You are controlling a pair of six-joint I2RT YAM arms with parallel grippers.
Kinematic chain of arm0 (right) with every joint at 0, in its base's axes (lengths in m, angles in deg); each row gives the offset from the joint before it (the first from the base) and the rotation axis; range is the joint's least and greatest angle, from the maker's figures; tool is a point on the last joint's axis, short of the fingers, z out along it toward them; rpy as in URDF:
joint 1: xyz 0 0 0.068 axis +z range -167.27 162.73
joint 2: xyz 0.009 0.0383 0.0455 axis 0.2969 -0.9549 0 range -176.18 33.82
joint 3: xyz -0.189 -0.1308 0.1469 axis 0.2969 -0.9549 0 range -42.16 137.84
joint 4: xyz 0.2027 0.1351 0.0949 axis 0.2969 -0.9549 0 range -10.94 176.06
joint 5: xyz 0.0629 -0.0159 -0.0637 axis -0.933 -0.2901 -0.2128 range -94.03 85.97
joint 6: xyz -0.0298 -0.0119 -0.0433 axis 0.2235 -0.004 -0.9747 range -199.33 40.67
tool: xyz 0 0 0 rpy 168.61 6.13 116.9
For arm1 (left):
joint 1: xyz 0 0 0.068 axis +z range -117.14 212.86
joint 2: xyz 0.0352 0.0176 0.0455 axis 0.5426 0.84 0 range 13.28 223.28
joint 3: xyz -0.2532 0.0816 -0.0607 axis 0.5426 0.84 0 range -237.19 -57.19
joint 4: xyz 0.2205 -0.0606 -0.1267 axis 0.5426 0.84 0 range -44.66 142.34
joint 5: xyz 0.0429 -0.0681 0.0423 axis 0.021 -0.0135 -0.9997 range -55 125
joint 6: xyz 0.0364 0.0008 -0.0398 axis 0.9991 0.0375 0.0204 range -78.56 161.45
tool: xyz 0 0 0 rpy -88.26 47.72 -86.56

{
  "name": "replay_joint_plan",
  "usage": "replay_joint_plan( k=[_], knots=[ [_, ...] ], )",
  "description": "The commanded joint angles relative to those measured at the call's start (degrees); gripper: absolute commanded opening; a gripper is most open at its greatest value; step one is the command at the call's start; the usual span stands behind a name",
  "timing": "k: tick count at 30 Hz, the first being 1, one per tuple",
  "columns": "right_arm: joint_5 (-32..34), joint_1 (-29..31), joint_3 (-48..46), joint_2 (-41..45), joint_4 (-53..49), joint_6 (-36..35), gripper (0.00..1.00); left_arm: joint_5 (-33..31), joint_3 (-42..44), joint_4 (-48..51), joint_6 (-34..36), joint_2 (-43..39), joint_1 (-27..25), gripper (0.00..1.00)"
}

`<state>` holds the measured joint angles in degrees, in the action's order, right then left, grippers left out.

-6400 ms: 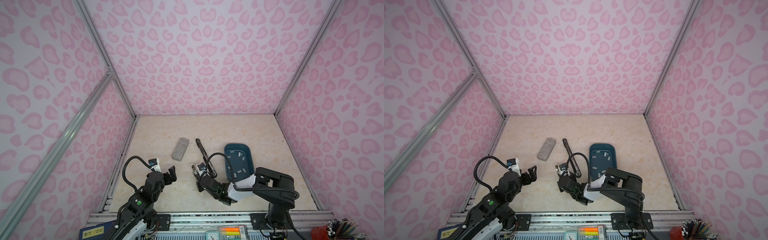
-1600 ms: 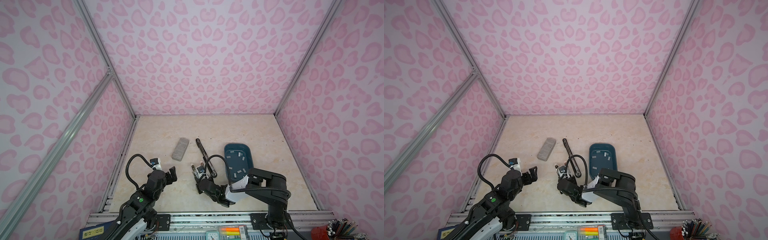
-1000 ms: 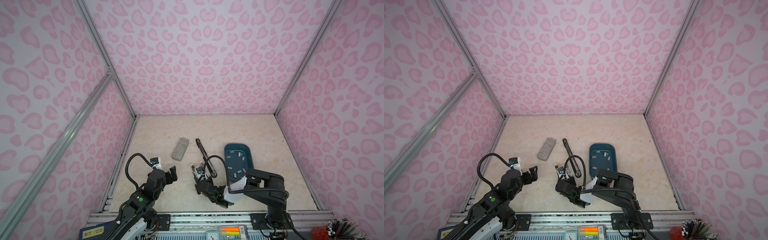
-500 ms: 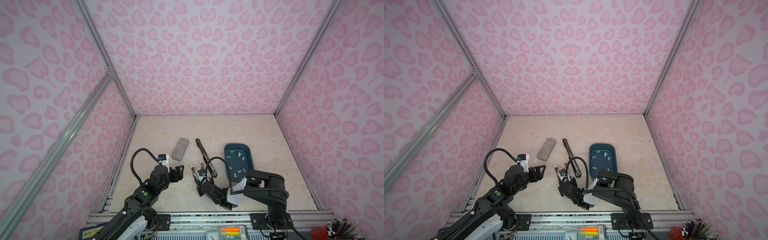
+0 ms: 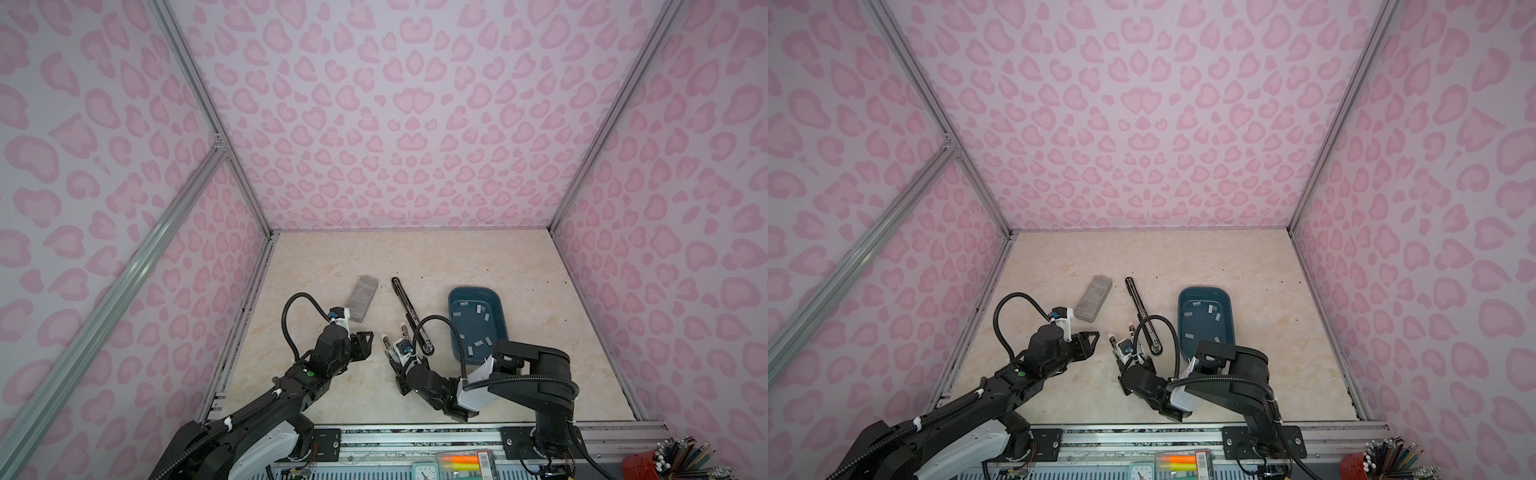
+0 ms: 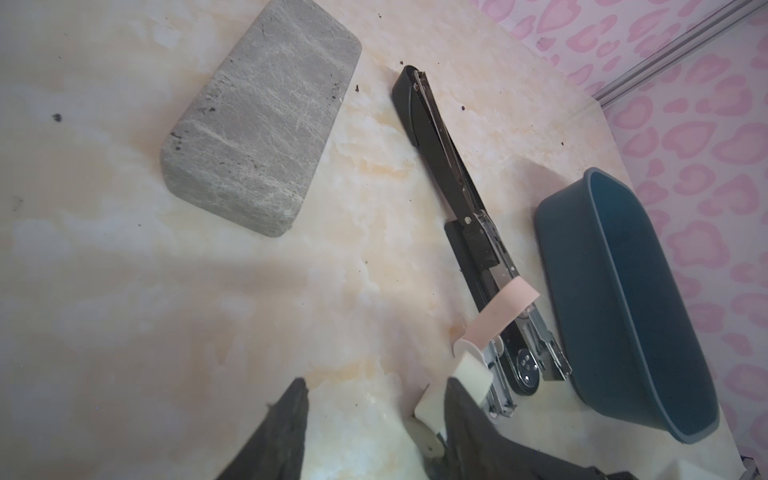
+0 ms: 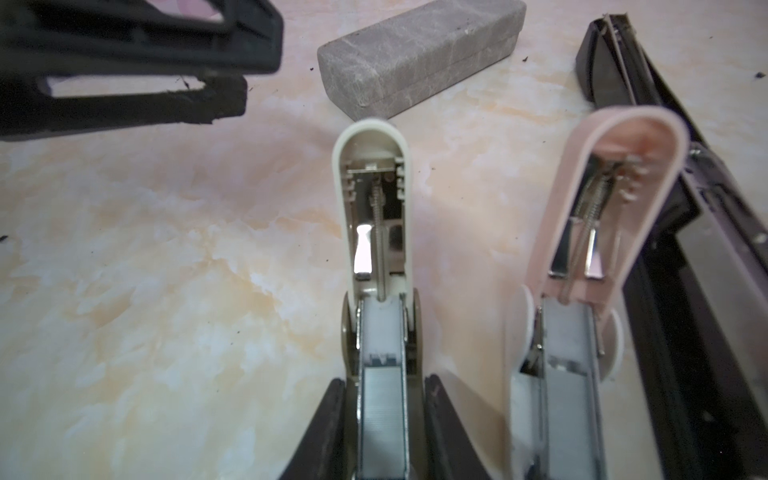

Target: Load the staples into the stapler

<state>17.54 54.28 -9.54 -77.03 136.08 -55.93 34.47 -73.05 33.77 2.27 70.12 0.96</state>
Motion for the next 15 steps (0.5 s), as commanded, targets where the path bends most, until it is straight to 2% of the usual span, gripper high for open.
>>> replay_joint_plan(
  k=[1,10,15],
  knots=[
    [-5.11,0.26,-0.28,-1.04,-7.42,0.11,0.12,1.18,-0.10,-5.85,-0.37,2.37,-0.18,0.53],
    [-5.74,0.26,-0.10,-1.18,-7.40,-0.28,0.11,1.46,-1.97,-9.07,0.06,11.23,-0.42,0.53],
    [-5.92,0.26,-0.10,-1.21,-7.22,-0.37,0.11,3.68,-3.48,-10.56,1.58,13.50,-1.81,0.53]
  ],
)
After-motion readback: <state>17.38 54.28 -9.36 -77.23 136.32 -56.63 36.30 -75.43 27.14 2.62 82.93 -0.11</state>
